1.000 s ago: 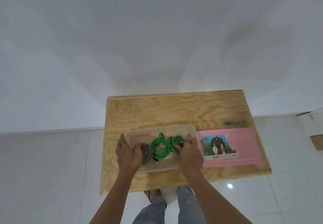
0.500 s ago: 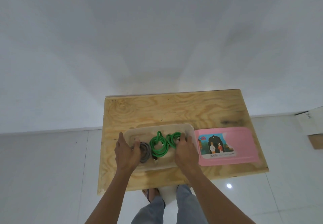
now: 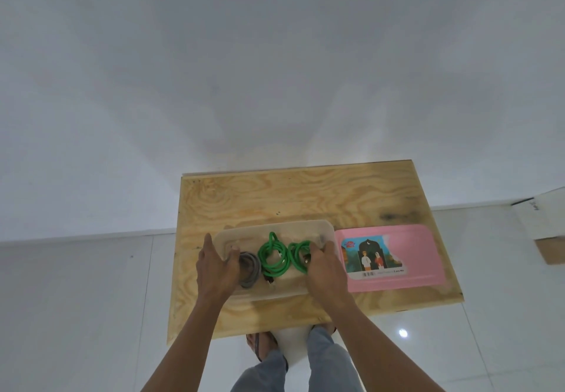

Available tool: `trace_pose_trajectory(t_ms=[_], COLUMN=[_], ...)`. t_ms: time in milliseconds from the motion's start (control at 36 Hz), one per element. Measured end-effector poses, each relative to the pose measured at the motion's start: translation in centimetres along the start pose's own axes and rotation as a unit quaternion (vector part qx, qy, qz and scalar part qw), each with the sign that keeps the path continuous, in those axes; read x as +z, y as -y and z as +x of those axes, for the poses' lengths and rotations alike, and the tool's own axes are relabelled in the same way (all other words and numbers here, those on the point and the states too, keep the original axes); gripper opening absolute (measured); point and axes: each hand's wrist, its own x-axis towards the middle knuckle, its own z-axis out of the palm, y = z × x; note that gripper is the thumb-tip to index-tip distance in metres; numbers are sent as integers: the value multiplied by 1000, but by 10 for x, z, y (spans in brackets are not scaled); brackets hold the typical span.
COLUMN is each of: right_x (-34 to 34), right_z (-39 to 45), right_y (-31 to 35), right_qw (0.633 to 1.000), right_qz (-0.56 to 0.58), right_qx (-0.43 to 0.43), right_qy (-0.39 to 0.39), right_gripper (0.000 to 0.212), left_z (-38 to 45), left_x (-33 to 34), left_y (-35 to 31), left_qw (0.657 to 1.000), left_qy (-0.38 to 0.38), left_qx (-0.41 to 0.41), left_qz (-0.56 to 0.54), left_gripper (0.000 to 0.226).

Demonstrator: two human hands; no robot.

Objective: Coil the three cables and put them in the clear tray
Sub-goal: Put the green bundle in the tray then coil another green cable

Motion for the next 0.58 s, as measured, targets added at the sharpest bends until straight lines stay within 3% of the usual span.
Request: trace_pose_trajectory(t_ms=[139,417,583], right_x=[-1,-12,-29], right_z=[-2,-7,-9], right_y=[1,3,3], right_qw=[1000,999,985], right_qz=[8,50,159], right_qx=[3,-7,-12], right_qy=[-7,-17,-62], right_gripper=[35,63,49], left_z=[-1,-7,-14], left_x=[-2,-10,-18], left_y=[0,-4,-16], left_qw=[1000,1000,998], left_qy=[1,-14,-31], left_qx=[0,18,55], left_qz=[-2,-5,-20], left_gripper=[79,75,68])
